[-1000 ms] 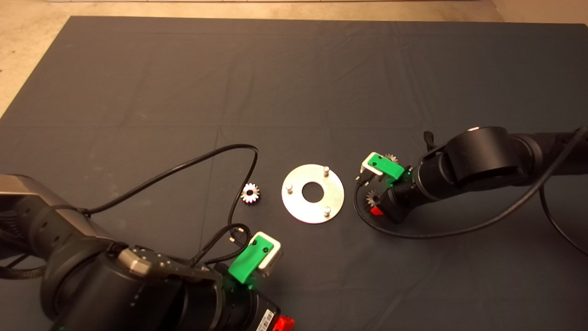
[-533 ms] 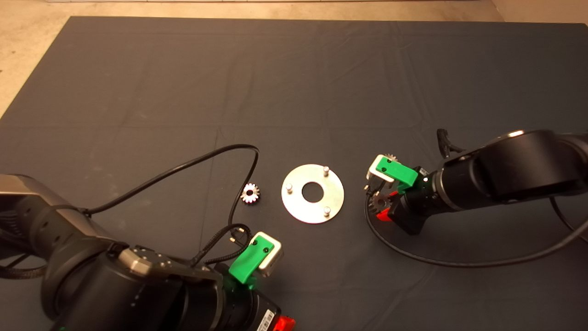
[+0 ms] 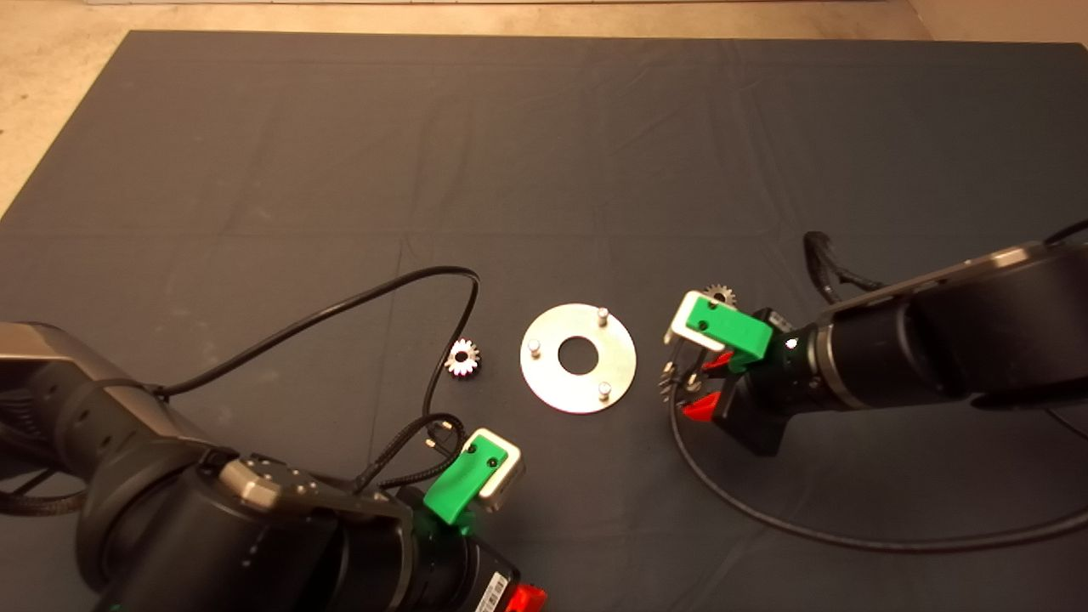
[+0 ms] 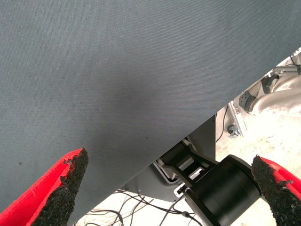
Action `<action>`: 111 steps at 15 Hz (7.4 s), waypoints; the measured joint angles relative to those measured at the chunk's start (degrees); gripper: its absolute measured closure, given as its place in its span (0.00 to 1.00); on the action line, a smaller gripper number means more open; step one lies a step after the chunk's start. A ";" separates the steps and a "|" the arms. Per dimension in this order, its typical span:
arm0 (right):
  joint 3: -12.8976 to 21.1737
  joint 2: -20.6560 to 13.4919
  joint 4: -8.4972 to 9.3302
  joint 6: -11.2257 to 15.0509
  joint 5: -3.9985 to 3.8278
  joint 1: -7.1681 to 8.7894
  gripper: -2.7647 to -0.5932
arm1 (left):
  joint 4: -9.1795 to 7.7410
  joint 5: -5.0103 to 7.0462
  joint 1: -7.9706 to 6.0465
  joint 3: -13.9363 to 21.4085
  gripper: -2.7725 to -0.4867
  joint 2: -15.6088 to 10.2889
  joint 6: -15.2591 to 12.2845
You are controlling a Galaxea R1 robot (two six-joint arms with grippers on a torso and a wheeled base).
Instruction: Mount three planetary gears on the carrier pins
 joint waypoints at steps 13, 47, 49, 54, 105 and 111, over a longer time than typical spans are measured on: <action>-5.69 7.45 0.00 -8.37 -6.73 -0.32 0.89 | 0.02 0.00 0.00 0.00 0.12 -0.17 0.00; -16.09 14.06 -0.02 -11.93 -6.18 -5.66 0.89 | 0.04 0.00 0.00 0.00 0.12 -0.83 0.00; -16.09 14.06 -0.02 -12.07 -6.13 -5.66 0.89 | 0.04 0.01 0.00 0.00 0.12 -0.98 0.00; -16.09 14.06 -0.02 -12.07 -6.13 -5.69 0.89 | 0.04 0.00 0.00 0.00 0.12 -0.98 0.00; -18.54 14.45 -1.74 -12.26 -5.69 -7.39 0.59 | 0.04 0.00 0.00 0.00 0.12 -1.00 0.00; -17.05 14.42 -1.73 -12.24 -5.69 -7.39 0.44 | 0.04 0.00 0.00 0.00 0.12 -1.00 0.00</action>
